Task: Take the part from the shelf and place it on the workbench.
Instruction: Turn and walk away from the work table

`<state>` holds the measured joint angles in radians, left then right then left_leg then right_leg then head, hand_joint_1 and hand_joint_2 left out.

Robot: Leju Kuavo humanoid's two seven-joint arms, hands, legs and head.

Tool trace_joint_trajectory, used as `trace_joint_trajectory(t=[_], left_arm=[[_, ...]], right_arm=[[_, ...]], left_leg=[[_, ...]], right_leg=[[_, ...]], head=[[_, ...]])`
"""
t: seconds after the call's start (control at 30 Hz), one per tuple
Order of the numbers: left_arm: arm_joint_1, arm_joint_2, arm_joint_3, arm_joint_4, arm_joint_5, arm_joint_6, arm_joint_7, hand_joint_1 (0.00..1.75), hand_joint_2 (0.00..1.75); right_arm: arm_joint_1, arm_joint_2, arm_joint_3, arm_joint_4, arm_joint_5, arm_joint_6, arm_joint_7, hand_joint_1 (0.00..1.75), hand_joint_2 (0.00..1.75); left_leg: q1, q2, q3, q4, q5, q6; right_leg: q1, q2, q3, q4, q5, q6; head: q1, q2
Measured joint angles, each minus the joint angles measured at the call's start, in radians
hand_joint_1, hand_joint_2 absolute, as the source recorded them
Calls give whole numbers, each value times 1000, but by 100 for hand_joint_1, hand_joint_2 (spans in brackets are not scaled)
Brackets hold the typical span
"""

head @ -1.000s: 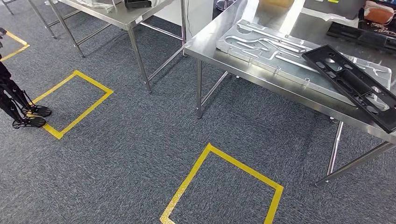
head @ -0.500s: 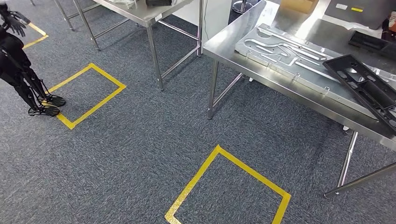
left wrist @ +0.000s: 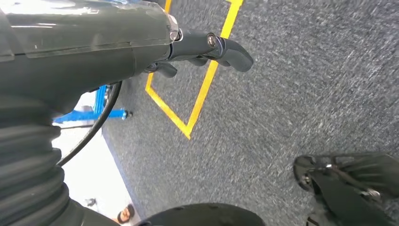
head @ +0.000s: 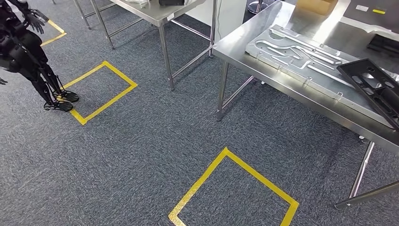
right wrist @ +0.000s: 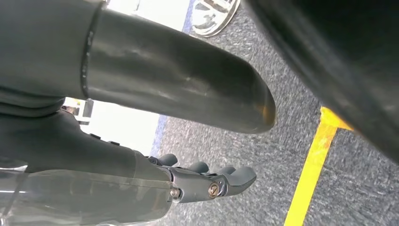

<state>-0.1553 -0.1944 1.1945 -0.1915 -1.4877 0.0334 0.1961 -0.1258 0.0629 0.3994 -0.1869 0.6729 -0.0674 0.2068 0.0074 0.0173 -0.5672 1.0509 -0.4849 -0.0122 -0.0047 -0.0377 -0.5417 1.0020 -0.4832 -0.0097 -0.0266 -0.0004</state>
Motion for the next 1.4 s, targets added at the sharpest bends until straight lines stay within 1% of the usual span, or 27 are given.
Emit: trace_joint_trajectory(t=[0.03, 0.1, 0.17, 0.23, 0.3, 0.33, 0.37, 0.4, 0.47, 0.5, 0.57, 0.63, 0.7, 0.73, 0.8, 0.83, 0.87, 0.9, 0.93, 1.0, 1.07, 1.13, 1.2, 1.27, 1.33, 1.37, 1.4], left_arm=[[-2, 0, -2, 0, -2, -1, 1, 0, 175], [-3, -1, -5, 0, -3, -1, 2, 0, 175], [-3, -2, -6, 0, -3, -1, 2, 0, 175], [-4, -5, -6, 0, -3, 0, 2, 0, 175], [-3, -6, -6, 0, -2, 1, 2, 0, 175], [-3, -7, -6, 0, -2, 2, 2, 0, 175], [-2, -7, -6, 0, -2, 2, 2, 0, 175], [-1, -7, -6, 0, -2, 3, 2, 0, 175], [-2, -8, -6, 0, -2, 4, 2, 0, 175], [-2, -9, -6, 0, -1, 4, 2, 0, 175], [-2, -12, -6, 0, 0, 5, 2, 0, 175], [-2, -12, -6, 0, 1, 7, 2, 0, 175], [-2, -11, -6, 0, 2, 9, 2, 0, 175], [-3, -11, -6, 0, 4, 11, 3, 0, 175], [-3, -10, -6, 0, 6, 12, 4, 0, 175], [-3, -10, -6, 0, 6, 13, 5, 0, 175], [-1, -9, -6, 0, 7, 13, 6, 0, 175], [0, -9, -6, 0, 7, 13, 7, 0, 175], [1, -8, -6, 0, 7, 13, 8, 0, 175], [0, -7, -6, 0, 7, 14, 8, 0, 175], [-2, -7, -6, 0, 7, 14, 8, 0, 175], [-1, -8, -6, 0, 9, 14, 7, 0, 175], [1, -8, -6, 0, 11, 14, 6, 0, 175], [1, -10, -6, 0, 14, 15, 4, 0, 175], [2, -10, -6, 0, 14, 16, 2, 0, 175], [3, -10, -6, 0, 14, 17, 1, 0, 175], [4, -10, -6, 0, 14, 17, 0, 0, 175]], right_arm=[[0, 0, 0, 0, 1, 0, 2, 0, 0], [0, 0, 0, 0, 3, 1, 4, 0, 0], [0, 1, 0, 0, 4, 3, 8, 0, 0], [1, 1, 0, 0, 6, 5, 12, 0, 0], [3, 1, 0, 0, 8, 6, 14, 0, 0], [4, 1, -1, 0, 8, 6, 15, 0, 0], [4, 1, -2, 0, 9, 6, 16, 0, 0], [4, 1, -2, 0, 10, 6, 17, 0, 0], [6, 1, -4, 0, 11, 6, 18, 0, 0], [7, 1, -5, 0, 11, 6, 19, 0, 0], [9, 2, -7, 1, 13, 6, 21, 0, 0], [7, 6, -7, 1, 15, 9, 23, 0, 0], [6, 11, -8, 1, 18, 12, 26, 0, 0], [6, 14, -8, 1, 20, 13, 27, 0, 0], [6, 17, -8, 1, 23, 16, 30, 0, 0], [6, 18, -8, 1, 24, 18, 32, 0, 0], [6, 19, -8, 1, 25, 19, 33, 0, 0], [6, 19, -8, 1, 26, 20, 35, 0, 0], [5, 20, -8, 1, 27, 21, 35, 0, 0], [4, 22, -9, 1, 29, 21, 36, 0, 0], [3, 23, -9, 1, 30, 22, 37, 0, 0], [1, 24, -9, 1, 31, 24, 39, 0, 0], [-2, 24, -10, 1, 32, 25, 40, 0, 0], [-3, 23, -11, 1, 32, 28, 41, 0, 0], [-4, 23, -14, 1, 32, 32, 40, 0, 0], [-6, 23, -15, 1, 32, 35, 39, 0, 0], [-7, 23, -16, 1, 32, 38, 38, 0, 0]], left_leg=[[-2, 6, 15, -32, 6, 6], [-6, -1, 16, -41, 6, 19], [-4, -8, 16, -46, 12, 30], [0, -13, 16, -52, 19, 41], [-1, -19, 12, -51, 21, 45], [-1, -23, 11, -51, 21, 45], [-2, -28, 10, -51, 21, 45], [-2, -34, 11, -50, 21, 45], [-2, -50, 12, -48, 20, 43], [-3, -57, 11, -45, 19, 40], [-5, -66, 6, -43, 20, 28], [-4, -73, 2, -44, 22, 14], [-4, -63, -7, -20, 4, 5], [-5, -54, -25, 21, -22, 2], [-3, -39, -86, 154, -88, -3], [-3, -36, -114, 214, -109, -6], [-3, -35, -128, 244, -113, -7], [-3, -33, -123, 234, -98, -7], [-3, -28, -97, 183, -66, -6], [-5, -3, -25, 40, -6, 0], [-8, 13, 11, -34, 12, 10], [-10, 6, 11, -41, 12, 21], [-8, -3, 11, -46, 17, 32], [-5, -10, 9, -49, 21, 41], [-5, -18, 6, -49, 23, 44], [-6, -23, 5, -49, 23, 45], [-6, -29, 6, -48, 23, 45]], right_leg=[[2, -3, 0, 3, -2, 5], [3, -9, -1, 4, -3, 15], [0, -4, -3, 14, -12, 27], [-4, 15, -35, 87, -62, 37], [-6, 29, -97, 217, -128, 43], [-7, 31, -120, 267, -143, 44], [-7, 32, -129, 286, -140, 45], [-8, 32, -119, 266, -117, 44], [-9, 44, -59, 143, -45, 39], [-9, 53, -29, 77, -21, 34], [-6, 66, -3, 13, -8, 25], [-6, 61, -2, 5, -8, 15], [-9, 50, 4, -7, -2, 0], [-11, 43, 7, -11, 0, -6], [-8, 28, 7, -12, 0, -13], [-7, 21, 7, -11, -1, -14], [-6, 15, 7, -10, -2, -14], [-6, 10, 8, -9, -3, -13], [-6, 6, 9, -8, -5, -12], [-3, -2, 12, -2, -11, -5], [3, -10, 13, 2, -16, 5], [5, -18, 14, 3, -18, 13], [1, -8, 7, 23, -37, 23], [-2, 18, -35, 117, -95, 32], [-3, 31, -100, 252, -154, 36], [-3, 32, -120, 291, -160, 36], [-3, 33, -121, 293, -146, 36]], head=[[0, 0], [0, 0], [0, 0], [0, 0], [0, 0], [0, 0], [0, 0], [0, 0], [0, 0], [0, 0], [0, 0], [0, 0], [0, 0], [0, 0], [0, 0], [0, 0], [0, 0], [0, 0], [0, 0], [0, 0], [0, 0], [0, 0], [0, 0], [0, 0], [0, 0], [0, 0], [0, 0]])
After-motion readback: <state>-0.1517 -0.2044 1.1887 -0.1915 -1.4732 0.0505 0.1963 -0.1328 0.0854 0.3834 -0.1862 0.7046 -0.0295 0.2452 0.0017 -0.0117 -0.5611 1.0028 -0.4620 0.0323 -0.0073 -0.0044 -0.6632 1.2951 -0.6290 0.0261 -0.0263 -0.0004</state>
